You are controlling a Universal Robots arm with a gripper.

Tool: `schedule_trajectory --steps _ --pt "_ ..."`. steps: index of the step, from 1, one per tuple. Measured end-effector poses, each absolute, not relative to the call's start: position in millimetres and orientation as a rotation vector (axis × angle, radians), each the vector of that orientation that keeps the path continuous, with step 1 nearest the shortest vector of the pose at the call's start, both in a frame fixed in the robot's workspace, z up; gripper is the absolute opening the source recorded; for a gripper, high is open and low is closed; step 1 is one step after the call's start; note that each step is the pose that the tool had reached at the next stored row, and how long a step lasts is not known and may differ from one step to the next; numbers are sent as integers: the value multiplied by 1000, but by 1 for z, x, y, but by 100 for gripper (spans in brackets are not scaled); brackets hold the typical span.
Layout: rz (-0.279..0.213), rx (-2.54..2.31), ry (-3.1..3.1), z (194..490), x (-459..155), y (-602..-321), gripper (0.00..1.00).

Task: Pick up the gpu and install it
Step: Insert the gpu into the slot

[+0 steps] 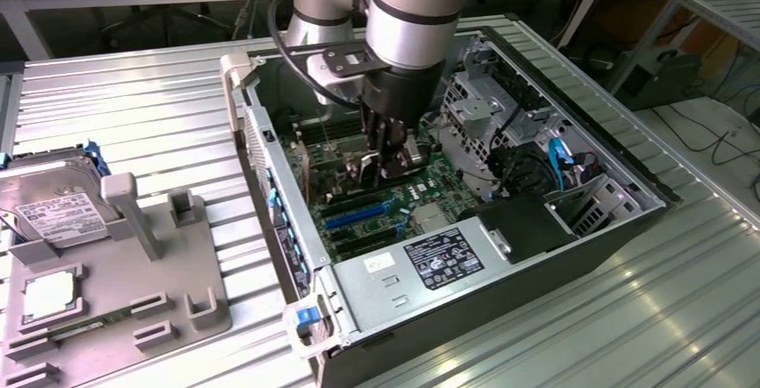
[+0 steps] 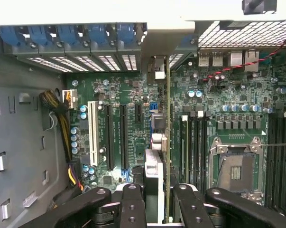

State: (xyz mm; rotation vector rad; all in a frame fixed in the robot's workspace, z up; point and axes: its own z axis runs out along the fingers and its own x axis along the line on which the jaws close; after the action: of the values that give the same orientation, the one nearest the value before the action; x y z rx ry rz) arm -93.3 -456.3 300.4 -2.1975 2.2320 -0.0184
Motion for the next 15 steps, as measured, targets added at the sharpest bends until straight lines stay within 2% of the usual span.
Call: schedule_trajectory --steps 5,7,11,15 --pt "-18 -2198 2232 297 -95 -456 28" --pt "-18 -2198 2233 282 -97 -459 28" --pt "-16 -2198 2234 272 -99 -460 28" --pt "-16 -2198 2234 271 -99 -458 28"
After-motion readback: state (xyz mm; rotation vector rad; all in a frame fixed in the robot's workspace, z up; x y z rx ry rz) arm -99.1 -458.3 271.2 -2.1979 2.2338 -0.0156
